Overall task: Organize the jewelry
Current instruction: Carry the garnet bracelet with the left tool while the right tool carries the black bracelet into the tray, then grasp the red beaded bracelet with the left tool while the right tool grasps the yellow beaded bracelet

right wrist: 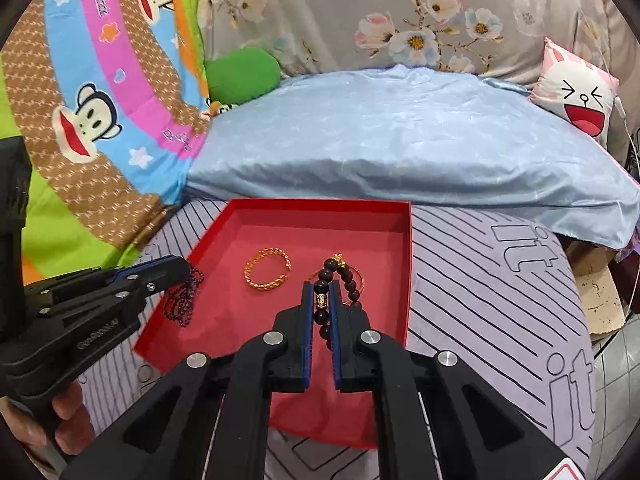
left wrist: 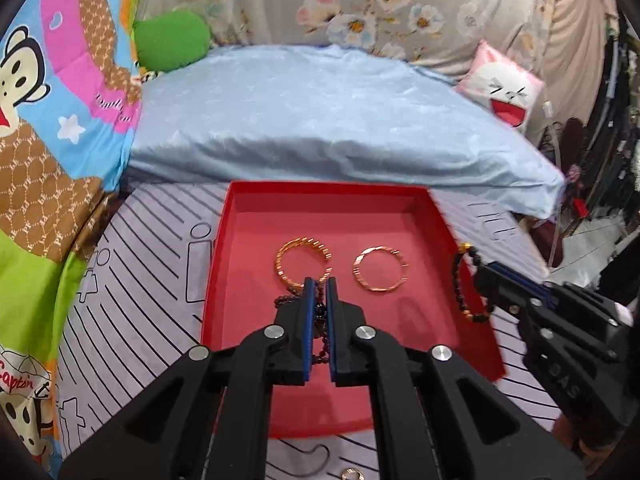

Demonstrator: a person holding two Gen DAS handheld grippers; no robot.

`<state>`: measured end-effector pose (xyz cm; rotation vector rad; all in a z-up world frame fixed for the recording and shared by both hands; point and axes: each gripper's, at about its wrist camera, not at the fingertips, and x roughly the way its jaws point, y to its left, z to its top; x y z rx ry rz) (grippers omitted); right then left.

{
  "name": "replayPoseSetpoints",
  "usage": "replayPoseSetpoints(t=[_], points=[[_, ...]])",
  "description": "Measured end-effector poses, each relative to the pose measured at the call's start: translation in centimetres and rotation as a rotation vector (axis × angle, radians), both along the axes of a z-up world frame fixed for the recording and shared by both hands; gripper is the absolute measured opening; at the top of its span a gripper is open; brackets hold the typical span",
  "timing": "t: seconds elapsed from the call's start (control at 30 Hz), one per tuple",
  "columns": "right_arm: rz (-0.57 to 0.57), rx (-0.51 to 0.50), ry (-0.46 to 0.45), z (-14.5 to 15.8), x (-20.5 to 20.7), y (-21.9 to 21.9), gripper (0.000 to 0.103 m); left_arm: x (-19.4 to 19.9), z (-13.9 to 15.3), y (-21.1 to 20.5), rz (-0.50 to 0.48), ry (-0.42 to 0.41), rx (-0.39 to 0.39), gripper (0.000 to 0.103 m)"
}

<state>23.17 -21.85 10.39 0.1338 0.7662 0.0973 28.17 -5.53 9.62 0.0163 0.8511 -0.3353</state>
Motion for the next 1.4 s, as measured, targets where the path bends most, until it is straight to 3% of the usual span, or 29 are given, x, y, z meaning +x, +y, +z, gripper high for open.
replayPoseSetpoints(t=[0.1, 0.13, 0.17, 0.23, 0.27, 0.53, 0.77, 0.9, 1.1, 1.4], points=[[-0.001, -0.014, 0.002, -0.9, 0.6, 0.4, 0.009, 1.0, -1.6, -0.2, 0.013, 0.02, 0.028, 0.007], [-0.005, -0.016, -0.005, -0.8, 0.5, 0.4, 0.013, 1.1, -1.8, -0.1, 0.023, 0.024, 0.036, 0.017], [-0.008, -0.014, -0.013, -0.6, 0.3, 0.4, 0.02, 1.1, -1.8, 0.2, 0.039, 0.023, 0.038, 0.038], [-0.014, 0.004, -0.042, 0.2, -0.6, 0.2, 0.03, 0.6, -1.1, 1.1, 0.078, -0.015, 0.025, 0.058], [-0.012, 0.011, -0.054, 0.6, -1.2, 0.1, 0.033, 0.1, -0.5, 1.6, 0.095, -0.042, 0.016, 0.06], [0.038, 0.025, -0.084, 2.2, -9.1, 0.5, 0.037, -5.7, 1.5, 4.5, 0.107, -0.061, -0.024, 0.06], [0.07, 0.052, 0.019, -1.2, -16.4, 1.7, 0.037, -12.8, -1.5, 6.7, 0.132, 0.014, -0.021, 0.06], [0.083, 0.013, 0.063, -3.3, -19.4, 2.7, 0.037, -16.1, -3.6, 8.0, 0.171, 0.056, -0.039, 0.06], [0.078, 0.026, 0.145, -6.4, -21.7, 3.0, 0.037, -19.9, -6.3, 8.8, 0.199, 0.087, 0.011, 0.06], [0.069, -0.043, 0.163, -8.2, -21.3, 3.7, 0.037, -20.9, -8.2, 7.8, 0.167, 0.091, 0.055, 0.059]])
